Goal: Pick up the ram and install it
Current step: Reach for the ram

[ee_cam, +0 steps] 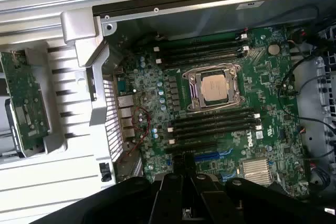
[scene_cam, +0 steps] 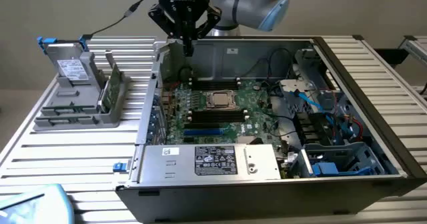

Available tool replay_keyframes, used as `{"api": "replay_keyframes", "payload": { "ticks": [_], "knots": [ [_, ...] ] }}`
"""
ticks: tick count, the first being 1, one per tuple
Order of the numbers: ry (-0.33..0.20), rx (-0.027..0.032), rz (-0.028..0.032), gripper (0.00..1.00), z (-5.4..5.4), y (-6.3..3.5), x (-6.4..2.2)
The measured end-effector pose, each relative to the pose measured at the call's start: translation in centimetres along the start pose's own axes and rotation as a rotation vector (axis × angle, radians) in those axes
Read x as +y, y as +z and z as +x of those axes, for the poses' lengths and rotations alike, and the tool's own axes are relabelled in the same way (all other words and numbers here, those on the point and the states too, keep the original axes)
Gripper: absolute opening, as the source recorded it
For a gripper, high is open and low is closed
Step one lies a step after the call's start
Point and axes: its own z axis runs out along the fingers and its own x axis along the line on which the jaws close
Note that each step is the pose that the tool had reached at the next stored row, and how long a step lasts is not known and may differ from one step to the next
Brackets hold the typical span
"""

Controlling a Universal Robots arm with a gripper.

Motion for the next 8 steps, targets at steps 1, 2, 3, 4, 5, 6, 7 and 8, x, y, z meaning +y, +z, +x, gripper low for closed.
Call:
{"api": "replay_keyframes", "payload": {
  "ticks": [1, 2, 3, 4, 5, 6, 7, 8],
  "knots": [
    [0.000, 0.0000, 0.0000, 0.11, 0.00, 0.00, 0.00],
    [0.002, -0.0002, 0.0000, 0.11, 0.00, 0.00, 0.00],
    [0.004, -0.0003, 0.0001, 0.11, 0.00, 0.00, 0.00],
    [0.005, -0.0003, 0.0001, 0.11, 0.00, 0.00, 0.00],
    [0.005, -0.0003, 0.0001, 0.11, 0.00, 0.00, 0.00],
    [0.005, -0.0003, 0.0001, 0.11, 0.00, 0.00, 0.00],
    [0.005, -0.0003, 0.0001, 0.11, 0.00, 0.00, 0.00],
    [0.006, -0.0003, 0.0001, 0.11, 0.00, 0.00, 0.00]
  ]
}}
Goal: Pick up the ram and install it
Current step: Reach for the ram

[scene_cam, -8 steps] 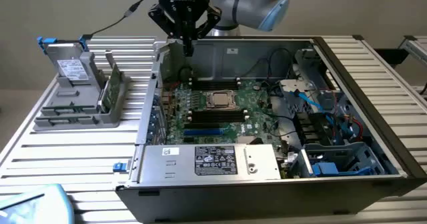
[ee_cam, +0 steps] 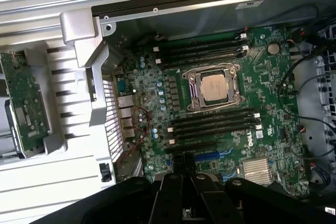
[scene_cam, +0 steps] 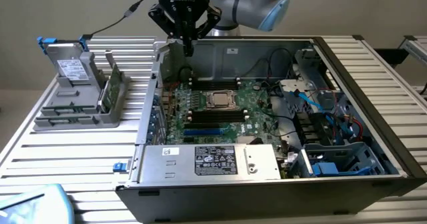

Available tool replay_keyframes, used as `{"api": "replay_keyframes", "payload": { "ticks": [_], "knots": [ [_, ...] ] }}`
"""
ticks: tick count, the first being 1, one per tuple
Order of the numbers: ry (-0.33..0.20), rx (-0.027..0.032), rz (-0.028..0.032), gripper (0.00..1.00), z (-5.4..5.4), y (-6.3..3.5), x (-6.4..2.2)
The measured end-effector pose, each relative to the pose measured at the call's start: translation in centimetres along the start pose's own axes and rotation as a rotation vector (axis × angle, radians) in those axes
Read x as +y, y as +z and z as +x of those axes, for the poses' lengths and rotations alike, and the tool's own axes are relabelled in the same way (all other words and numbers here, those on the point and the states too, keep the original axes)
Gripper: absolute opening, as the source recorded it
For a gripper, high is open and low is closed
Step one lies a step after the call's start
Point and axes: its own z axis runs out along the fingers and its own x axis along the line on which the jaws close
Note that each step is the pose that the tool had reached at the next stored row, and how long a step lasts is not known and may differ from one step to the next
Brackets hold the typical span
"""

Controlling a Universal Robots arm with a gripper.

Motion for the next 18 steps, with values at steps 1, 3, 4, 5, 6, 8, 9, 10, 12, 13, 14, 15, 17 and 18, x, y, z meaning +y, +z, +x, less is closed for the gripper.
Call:
{"api": "replay_keyframes", "payload": {
  "ticks": [1, 3, 4, 5, 6, 8, 9, 10, 12, 13, 14, 15, 17, 18],
  "knots": [
    [0.000, -0.0001, -0.0001, 0.11, 0.0, 0.00, 0.00],
    [0.001, -0.0001, -0.0002, 0.11, 0.0, 0.01, 0.00],
    [0.001, -0.0003, -0.0003, 0.11, 0.1, 0.01, -0.01],
    [0.001, -0.0002, -0.0001, 0.11, 0.2, 0.00, -0.03],
    [0.001, -0.0001, 0.0000, 0.11, 0.2, 0.00, -0.04],
    [0.002, -0.0001, 0.0001, 0.11, 0.5, -0.02, -0.09],
    [0.002, -0.0001, 0.0000, 0.11, 0.6, -0.02, -0.12],
    [0.002, -0.0002, 0.0000, 0.11, 0.8, -0.02, -0.14],
    [0.002, -0.0002, 0.0000, 0.11, 1.2, -0.03, -0.21],
    [0.003, -0.0002, 0.0001, 0.11, 1.4, -0.04, -0.25],
    [0.003, -0.0002, 0.0001, 0.11, 1.6, -0.04, -0.29],
    [0.003, -0.0002, 0.0000, 0.11, 1.9, -0.05, -0.34],
    [0.004, -0.0002, 0.0000, 0.11, 2.4, -0.06, -0.44],
    [0.004, -0.0003, 0.0000, 0.11, 2.7, -0.07, -0.49]
  ]
}}
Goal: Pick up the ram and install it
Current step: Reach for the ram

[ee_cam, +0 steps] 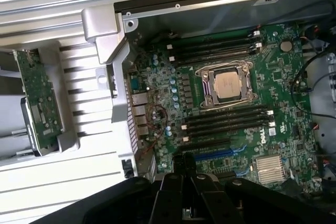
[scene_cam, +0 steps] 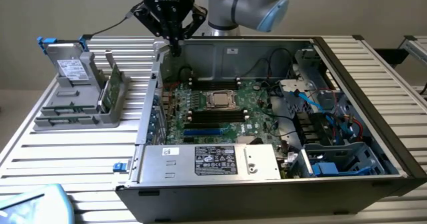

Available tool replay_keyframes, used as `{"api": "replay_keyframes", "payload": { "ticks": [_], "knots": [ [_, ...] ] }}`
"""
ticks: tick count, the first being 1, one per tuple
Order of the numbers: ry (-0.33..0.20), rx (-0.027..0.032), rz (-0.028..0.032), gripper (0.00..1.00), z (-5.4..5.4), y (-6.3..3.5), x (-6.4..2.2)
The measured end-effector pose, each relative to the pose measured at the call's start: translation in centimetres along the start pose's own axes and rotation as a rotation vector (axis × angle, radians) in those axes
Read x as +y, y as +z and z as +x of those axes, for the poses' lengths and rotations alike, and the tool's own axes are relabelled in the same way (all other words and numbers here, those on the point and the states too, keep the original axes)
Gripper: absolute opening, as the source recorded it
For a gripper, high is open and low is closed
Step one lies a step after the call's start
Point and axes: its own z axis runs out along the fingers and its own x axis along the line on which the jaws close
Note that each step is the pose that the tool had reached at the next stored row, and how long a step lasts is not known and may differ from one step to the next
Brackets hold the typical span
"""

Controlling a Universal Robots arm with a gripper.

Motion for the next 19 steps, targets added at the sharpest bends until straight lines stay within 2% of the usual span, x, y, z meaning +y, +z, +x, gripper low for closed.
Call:
{"api": "replay_keyframes", "payload": {
  "ticks": [6, 19],
  "knots": [
    [0.001, 0.0000, 0.0001, 0.11, 2.0, -0.06, -0.36],
    [0.004, -0.0002, 0.0000, 0.11, 7.7, -0.21, -1.42]
  ]
}}
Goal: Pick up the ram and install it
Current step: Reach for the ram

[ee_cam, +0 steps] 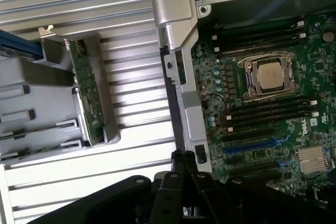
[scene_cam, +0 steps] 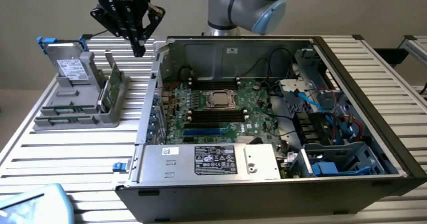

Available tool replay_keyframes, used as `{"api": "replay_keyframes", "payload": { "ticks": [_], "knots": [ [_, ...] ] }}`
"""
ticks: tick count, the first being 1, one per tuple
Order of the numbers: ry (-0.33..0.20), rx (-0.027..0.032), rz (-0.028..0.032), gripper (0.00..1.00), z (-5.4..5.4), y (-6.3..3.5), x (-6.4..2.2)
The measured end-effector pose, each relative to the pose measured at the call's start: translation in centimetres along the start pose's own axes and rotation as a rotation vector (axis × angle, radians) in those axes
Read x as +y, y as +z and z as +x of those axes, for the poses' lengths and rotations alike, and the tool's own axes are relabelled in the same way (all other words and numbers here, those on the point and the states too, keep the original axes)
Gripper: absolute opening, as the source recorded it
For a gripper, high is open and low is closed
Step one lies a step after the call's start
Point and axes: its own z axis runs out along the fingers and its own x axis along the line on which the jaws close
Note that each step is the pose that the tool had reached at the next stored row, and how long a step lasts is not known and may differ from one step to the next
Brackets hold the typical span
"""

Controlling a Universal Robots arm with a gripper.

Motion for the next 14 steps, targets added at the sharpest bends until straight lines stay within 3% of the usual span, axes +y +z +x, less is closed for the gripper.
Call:
{"api": "replay_keyframes", "payload": {
  "ticks": [14],
  "knots": [
    [0.003, -0.0001, 0.0001, 0.11, 6.0, -0.15, -1.14]
  ]
}}
